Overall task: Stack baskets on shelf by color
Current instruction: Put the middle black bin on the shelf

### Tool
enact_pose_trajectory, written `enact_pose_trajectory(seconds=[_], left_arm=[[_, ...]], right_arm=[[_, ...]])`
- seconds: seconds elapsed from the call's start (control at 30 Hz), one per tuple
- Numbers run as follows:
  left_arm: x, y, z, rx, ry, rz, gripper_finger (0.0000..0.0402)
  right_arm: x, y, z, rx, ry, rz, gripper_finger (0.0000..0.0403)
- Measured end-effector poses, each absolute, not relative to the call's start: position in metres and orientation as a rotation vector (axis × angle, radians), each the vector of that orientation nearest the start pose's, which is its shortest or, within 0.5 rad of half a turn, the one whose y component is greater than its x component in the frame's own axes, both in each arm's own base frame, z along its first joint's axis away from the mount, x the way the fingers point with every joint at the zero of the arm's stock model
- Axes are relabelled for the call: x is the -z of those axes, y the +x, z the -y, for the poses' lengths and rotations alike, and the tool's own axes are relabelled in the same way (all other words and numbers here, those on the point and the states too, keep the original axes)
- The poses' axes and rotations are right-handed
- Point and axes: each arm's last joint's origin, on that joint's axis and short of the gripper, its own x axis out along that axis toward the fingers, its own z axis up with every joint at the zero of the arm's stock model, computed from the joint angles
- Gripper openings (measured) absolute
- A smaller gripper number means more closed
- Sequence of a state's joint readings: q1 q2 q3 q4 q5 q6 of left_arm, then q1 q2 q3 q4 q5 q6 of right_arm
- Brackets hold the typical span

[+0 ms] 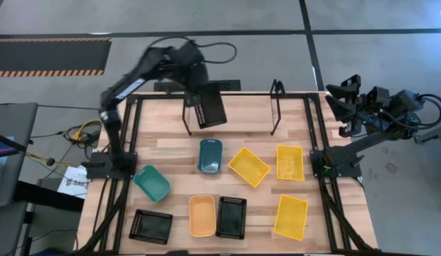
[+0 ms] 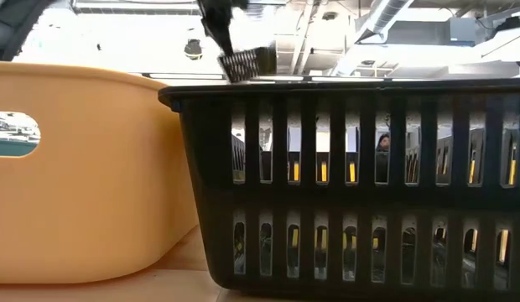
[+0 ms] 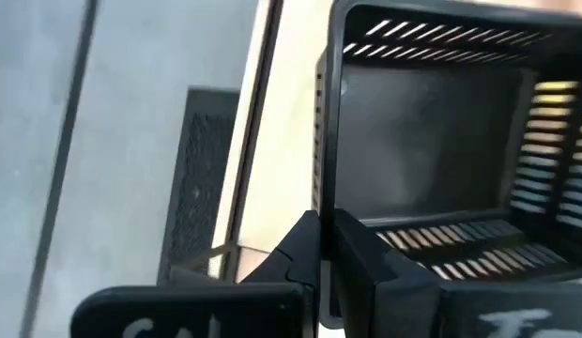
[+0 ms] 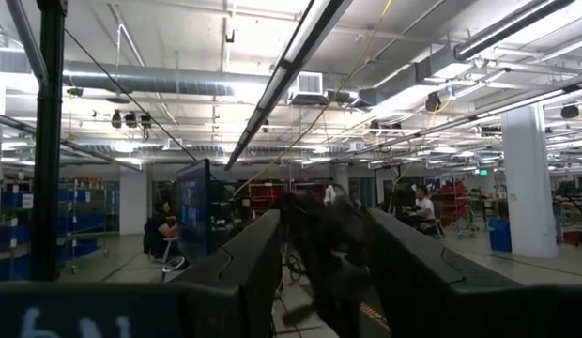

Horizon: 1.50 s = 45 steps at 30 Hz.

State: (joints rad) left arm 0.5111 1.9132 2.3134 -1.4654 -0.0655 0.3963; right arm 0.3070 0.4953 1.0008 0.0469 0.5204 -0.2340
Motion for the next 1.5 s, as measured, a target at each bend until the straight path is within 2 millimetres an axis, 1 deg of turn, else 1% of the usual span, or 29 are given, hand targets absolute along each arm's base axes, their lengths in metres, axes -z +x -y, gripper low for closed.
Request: enact_pose_trajectory(seconds=[0.1, 0.17, 0.23, 0.33, 0.5, 0.57, 0.77, 0.97, 1.23, 1.33, 1.5], left_arm=[[-0.399, 0.331, -0.189, -0.252, 0.138, -1.135, 0.0], [-0.388, 0.341, -0.197, -0.229, 0.161, -1.148, 0.0], [-0.372, 0.349, -0.205, -0.2, 0.173, -1.193, 0.0], [-0.348, 0.356, -0.218, -0.178, 0.156, -1.275, 0.0], [-0.32, 0.361, -0.241, -0.201, 0.118, -1.354, 0.0], [-0.312, 0.36, -0.249, -0.209, 0.105, -1.371, 0.0], [-0.299, 0.352, -0.269, -0.227, 0.06, -1.407, 0.0], [-0.297, 0.343, -0.279, -0.222, 0.033, -1.403, 0.0], [-0.297, 0.342, -0.281, -0.161, 0.021, -1.368, 0.0], [-0.289, 0.344, -0.282, -0.147, 0.014, -1.37, 0.0], [-0.273, 0.341, -0.283, -0.136, -0.004, -1.431, 0.0]], right_arm=[[-0.448, 0.055, -0.002, 0.261, -0.005, 0.466, 0.0178], [-0.447, 0.055, -0.002, 0.256, 0.007, 0.462, 0.0178], [-0.447, 0.055, -0.003, 0.253, 0.01, 0.456, 0.0178], [-0.445, 0.056, -0.003, 0.246, 0.025, 0.441, 0.0177], [-0.441, 0.058, -0.003, 0.233, 0.056, 0.409, 0.0176], [-0.441, 0.058, -0.004, 0.23, 0.065, 0.4, 0.0176], [-0.441, 0.058, -0.004, 0.224, 0.069, 0.402, 0.0176], [-0.441, 0.058, -0.004, 0.208, 0.063, 0.404, 0.0176], [-0.441, 0.058, -0.004, 0.212, 0.042, 0.403, 0.0176], [-0.441, 0.058, -0.004, 0.212, 0.04, 0.403, 0.0175], [-0.441, 0.058, -0.004, 0.212, 0.04, 0.403, 0.0176]])
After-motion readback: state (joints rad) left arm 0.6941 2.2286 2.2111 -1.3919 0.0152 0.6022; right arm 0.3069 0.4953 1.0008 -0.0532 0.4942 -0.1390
